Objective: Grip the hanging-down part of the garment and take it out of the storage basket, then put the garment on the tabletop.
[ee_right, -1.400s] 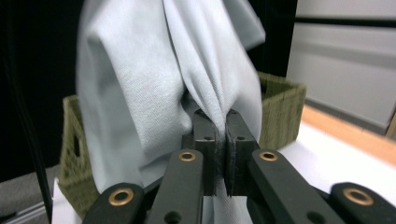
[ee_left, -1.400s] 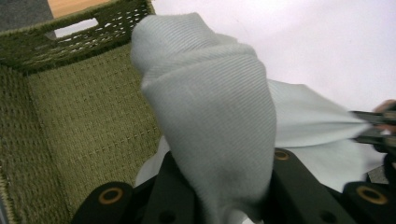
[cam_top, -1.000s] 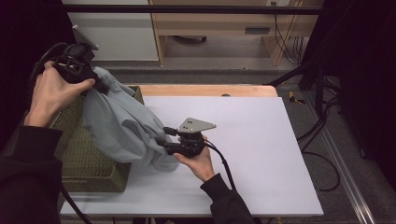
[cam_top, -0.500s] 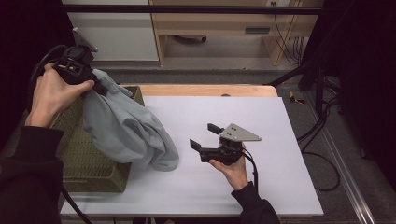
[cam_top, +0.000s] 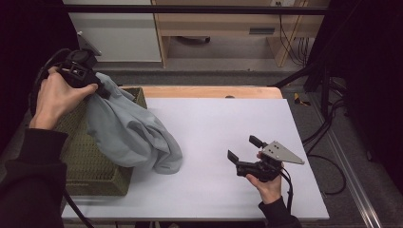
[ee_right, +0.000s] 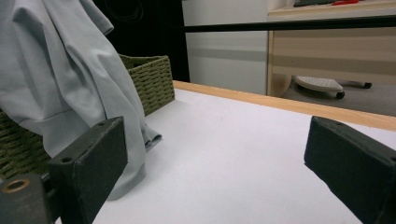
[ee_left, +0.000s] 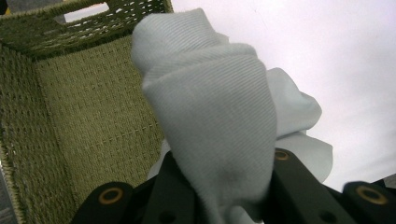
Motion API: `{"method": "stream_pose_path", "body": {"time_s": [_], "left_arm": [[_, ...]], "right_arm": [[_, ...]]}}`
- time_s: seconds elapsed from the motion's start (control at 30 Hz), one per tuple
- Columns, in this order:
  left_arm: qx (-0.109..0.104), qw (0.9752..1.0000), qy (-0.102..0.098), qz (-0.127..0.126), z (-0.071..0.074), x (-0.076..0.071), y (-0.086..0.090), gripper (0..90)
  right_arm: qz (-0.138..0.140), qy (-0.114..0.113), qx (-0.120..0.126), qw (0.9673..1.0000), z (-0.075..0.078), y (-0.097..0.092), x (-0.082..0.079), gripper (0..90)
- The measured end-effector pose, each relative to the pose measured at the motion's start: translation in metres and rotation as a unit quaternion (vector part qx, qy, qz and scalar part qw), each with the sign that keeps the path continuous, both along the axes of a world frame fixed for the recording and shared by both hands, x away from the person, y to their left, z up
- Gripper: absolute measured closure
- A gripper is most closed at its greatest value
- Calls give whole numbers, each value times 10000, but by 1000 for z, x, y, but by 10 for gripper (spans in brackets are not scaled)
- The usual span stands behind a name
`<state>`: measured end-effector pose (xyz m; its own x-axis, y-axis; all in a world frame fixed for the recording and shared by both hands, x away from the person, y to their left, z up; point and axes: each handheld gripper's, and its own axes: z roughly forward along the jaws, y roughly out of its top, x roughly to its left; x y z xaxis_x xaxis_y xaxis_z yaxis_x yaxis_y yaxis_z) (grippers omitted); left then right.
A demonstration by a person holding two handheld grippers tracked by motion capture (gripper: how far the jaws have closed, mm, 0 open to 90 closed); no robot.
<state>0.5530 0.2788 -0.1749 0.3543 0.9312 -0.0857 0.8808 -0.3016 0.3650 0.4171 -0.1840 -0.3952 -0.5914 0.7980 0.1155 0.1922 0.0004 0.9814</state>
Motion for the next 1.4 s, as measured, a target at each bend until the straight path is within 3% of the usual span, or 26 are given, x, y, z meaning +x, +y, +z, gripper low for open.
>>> {"method": "stream_pose_path", "body": {"time_s": [0.37,0.63,1.4], "left_arm": [[-26,10000,-2,3,0,-1,3,796],[-35,10000,-9,-21,0,-1,2,796],[-90,9999,-48,-99,2,-3,-4,797]], "right_arm": [[-312,-114,-176,9993,-13,-17,-21,13],[-391,-120,32,9992,-22,-22,-31,12],[-413,33,47,9991,-33,-27,-34,13]]}}
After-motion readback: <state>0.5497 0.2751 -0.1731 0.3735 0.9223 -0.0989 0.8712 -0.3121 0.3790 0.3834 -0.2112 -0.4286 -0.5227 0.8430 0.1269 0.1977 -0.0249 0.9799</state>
